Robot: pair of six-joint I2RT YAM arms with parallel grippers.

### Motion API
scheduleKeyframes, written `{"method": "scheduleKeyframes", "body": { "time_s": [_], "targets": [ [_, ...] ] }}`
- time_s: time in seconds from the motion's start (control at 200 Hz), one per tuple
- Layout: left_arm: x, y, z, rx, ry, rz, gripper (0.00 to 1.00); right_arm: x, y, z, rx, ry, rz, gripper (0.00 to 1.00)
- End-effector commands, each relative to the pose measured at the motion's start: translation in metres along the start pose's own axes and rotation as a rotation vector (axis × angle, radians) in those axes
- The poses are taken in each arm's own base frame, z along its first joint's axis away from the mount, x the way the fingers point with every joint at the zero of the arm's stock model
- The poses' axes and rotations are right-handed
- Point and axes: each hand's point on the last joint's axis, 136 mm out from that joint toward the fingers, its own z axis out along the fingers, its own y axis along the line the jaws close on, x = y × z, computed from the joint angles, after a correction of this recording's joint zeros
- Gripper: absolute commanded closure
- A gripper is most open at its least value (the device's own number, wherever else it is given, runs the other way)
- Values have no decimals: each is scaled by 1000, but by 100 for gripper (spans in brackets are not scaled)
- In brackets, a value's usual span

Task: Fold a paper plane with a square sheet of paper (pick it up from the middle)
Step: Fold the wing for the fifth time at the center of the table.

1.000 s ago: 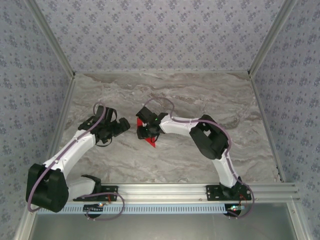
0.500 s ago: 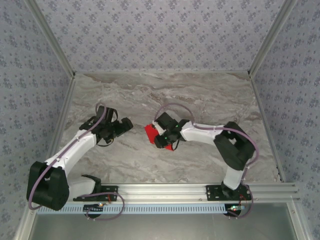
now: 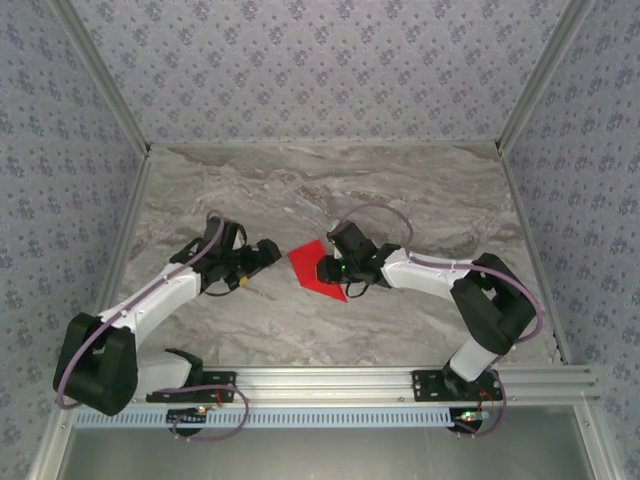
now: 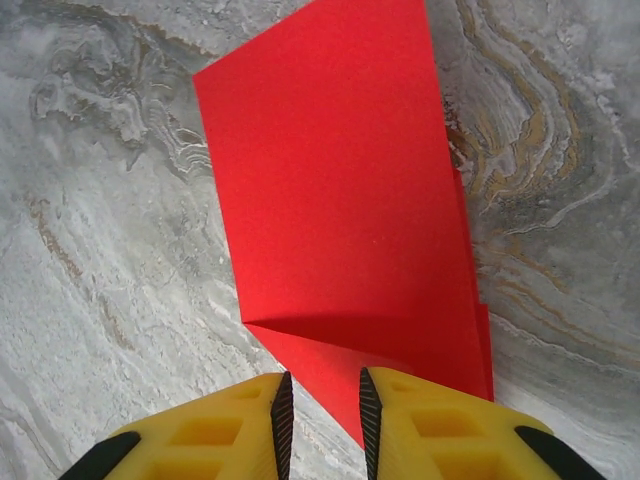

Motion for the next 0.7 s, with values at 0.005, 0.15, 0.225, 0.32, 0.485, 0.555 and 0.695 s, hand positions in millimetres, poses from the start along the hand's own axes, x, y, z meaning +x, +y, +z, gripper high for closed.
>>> {"method": "scheduleKeyframes", "body": {
  "time_s": [0.005,0.15,0.225,0.32,0.485,0.555,0.695],
  "targets": [
    [12,-10,12,44,40,-7,1,-1,-6,9,0,8,68,71],
    [22,-17,24,78,80,-18,1,0,-12,17,-5,30,83,71],
    [27,-21,30,91,100,-20,1,1,-13,22,-13,44,80,72],
    [33,-28,36,113,125,-15,1,3,-18,27,-12,58,90,72],
    [46,-39,48,145,176,-21,3,6,-28,31,-37,65,140,72],
    [51,-42,52,149,195,-22,4,7,-33,32,-58,71,176,72],
    [58,-44,61,135,227,-52,10,9,-38,32,-116,84,251,73]
  ]
}}
